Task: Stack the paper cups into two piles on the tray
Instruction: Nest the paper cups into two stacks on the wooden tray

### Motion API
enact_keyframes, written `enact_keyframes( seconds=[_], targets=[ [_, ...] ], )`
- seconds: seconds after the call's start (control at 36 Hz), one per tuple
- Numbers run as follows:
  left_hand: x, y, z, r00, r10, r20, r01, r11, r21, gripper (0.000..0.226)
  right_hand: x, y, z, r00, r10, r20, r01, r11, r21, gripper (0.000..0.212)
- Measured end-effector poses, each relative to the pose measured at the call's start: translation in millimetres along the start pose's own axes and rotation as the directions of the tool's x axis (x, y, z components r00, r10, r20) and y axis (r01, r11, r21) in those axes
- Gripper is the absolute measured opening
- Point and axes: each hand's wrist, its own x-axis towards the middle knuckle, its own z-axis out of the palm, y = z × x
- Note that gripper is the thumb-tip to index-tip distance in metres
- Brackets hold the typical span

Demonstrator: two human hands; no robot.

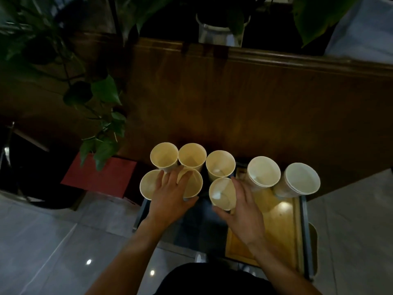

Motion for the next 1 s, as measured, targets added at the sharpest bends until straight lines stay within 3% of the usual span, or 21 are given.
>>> enact_keyframes(
  seconds=[0.53,0.81,1.0],
  targets=[
    [-8.9,7.8,-3.4,0.999,0.005,-0.044,-0.013,0.986,-0.168,0.078,-7.3,4.4,-8.4,0.999,-0.002,0.038,-0.001,0.997,0.077,0.096],
    [-24.0,32.9,-23.2,0.997,-0.076,-0.012,0.067,0.932,-0.355,0.086,-29.5,11.2,-52.1,0.999,0.037,0.000,-0.036,0.973,0.226,0.091],
    [-24.4,61.3,-36.7,0.995,-0.030,-0.100,-0.016,0.902,-0.431,0.074,-49.5,30.9,-89.3,0.997,0.056,-0.044,-0.041,0.958,0.283,0.085]
  ],
)
